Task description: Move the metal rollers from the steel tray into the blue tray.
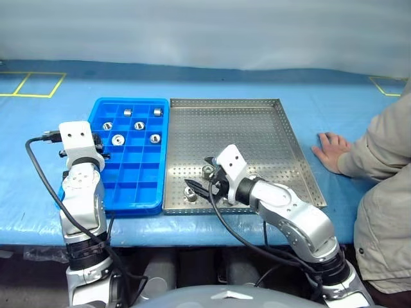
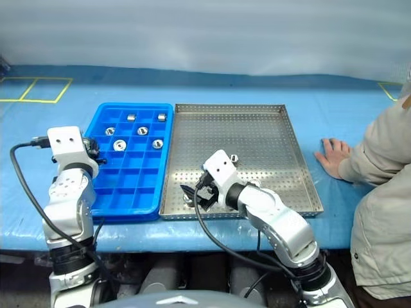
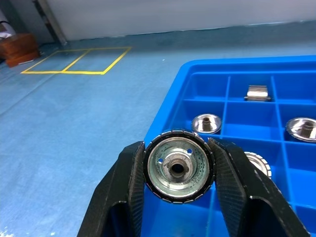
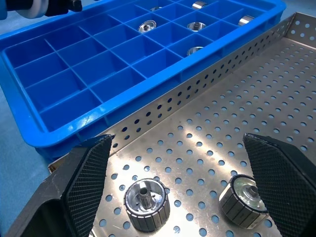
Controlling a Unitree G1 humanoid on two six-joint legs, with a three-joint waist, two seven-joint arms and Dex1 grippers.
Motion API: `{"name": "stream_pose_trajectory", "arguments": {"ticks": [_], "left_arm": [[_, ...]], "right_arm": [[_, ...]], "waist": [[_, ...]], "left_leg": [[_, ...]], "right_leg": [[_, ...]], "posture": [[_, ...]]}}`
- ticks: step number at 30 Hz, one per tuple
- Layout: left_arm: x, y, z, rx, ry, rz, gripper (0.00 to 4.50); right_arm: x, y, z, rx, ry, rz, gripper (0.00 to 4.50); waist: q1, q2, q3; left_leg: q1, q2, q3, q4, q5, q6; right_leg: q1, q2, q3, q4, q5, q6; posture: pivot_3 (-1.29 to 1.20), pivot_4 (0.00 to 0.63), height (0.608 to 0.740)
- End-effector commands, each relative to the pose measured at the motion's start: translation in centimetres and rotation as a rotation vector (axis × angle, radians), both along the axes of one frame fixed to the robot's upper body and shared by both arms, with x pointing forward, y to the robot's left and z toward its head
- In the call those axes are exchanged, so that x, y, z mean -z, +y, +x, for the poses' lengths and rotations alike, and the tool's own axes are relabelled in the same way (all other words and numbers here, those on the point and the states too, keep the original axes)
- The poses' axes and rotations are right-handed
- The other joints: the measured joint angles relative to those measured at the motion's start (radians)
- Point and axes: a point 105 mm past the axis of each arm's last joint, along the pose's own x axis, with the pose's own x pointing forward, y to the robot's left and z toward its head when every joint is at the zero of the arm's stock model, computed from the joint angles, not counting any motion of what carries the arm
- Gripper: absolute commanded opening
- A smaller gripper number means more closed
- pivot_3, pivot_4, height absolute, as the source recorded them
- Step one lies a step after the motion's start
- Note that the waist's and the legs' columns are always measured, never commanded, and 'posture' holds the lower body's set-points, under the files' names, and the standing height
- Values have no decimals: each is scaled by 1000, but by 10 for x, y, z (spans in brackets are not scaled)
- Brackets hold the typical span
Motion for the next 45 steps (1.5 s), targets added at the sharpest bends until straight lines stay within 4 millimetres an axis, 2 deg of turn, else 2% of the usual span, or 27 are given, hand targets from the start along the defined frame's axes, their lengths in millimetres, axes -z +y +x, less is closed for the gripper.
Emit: {"name": "stream_pose_trajectory", "arguments": {"ticks": [1,5,9,11,12,14,17,19,21,24,29,34,44,45], "left_arm": [[-5,4,3,-30,-34,6,1712],[11,2,7,-12,24,-35,1712],[14,2,8,-33,40,-58,2967],[5,-3,10,-23,17,-47,3665],[-5,-10,14,10,-21,-42,3976],[-25,-24,19,81,-95,-41,3976],[-55,-69,31,356,-197,-73,3976],[-63,-104,34,591,-170,-76,3976],[-54,-135,32,813,-65,-74,3976],[-36,-171,22,1081,105,-142,3976],[-8,-199,4,1333,333,-198,3976],[20,-207,3,1389,506,-133,3976],[50,-213,3,1436,661,-77,3976],[52,-214,3,1432,666,-74,3810]], "right_arm": [[-9,3,-3,-25,-49,19,4500],[-8,-2,-4,-1,-41,27,4500],[-7,-7,-5,35,-41,21,4500],[-7,-10,-4,54,-41,25,4500],[-7,-12,-4,65,-43,26,4500],[-8,-15,-4,83,-45,30,4500],[-10,-25,-4,126,-37,50,4500],[-8,-36,-4,166,-26,43,4500],[-5,-47,-6,208,-11,29,4500],[1,-64,-7,274,5,-1,4500],[4,-76,-10,332,15,-23,4500],[5,-76,-13,361,16,-10,4500],[6,-69,-15,358,19,7,4500],[6,-69,-15,357,18,7,4500]], "waist": [[-1,0,0],[-3,-1,0],[-10,-1,0],[-13,-1,0],[-14,-1,0],[-14,-1,0],[-12,-1,0],[-10,-1,0],[-15,-1,0],[-29,0,0],[-57,0,0],[-69,1,0],[-77,1,0],[-78,1,0]], "left_leg": [[0,0,0,1,0,0],[0,0,1,1,0,1],[-1,0,1,1,0,1],[-1,0,1,1,0,1],[-1,1,1,1,0,1],[-1,1,1,1,0,1],[-2,0,1,1,0,1],[-2,0,1,1,0,1],[-2,0,1,1,0,1],[-1,0,2,1,0,2],[-1,1,3,1,0,2],[0,2,3,1,0,2],[-1,1,3,1,0,2],[-1,1,3,1,0,2]], "right_leg": [[0,0,0,0,0,0],[0,0,0,0,0,0],[0,0,0,0,0,-1],[0,0,0,0,0,-1],[0,0,0,0,0,-1],[0,0,0,0,0,-1],[0,-1,0,0,1,-2],[0,-1,0,-1,0,-2],[0,-1,1,-1,0,-2],[-1,0,2,-1,-1,-3],[-2,2,2,0,-2,-3],[-2,2,3,0,-3,-4],[-3,1,4,0,-3,-3],[-3,1,4,0,-3,-3]], "posture": [[88,150,740],[57,150,740],[36,150,740],[25,150,740],[22,150,740],[22,150,740],[22,150,740],[18,150,740],[8,150,740],[-8,150,740],[-51,150,740],[-88,150,740],[-120,150,740],[-120,150,740]]}}
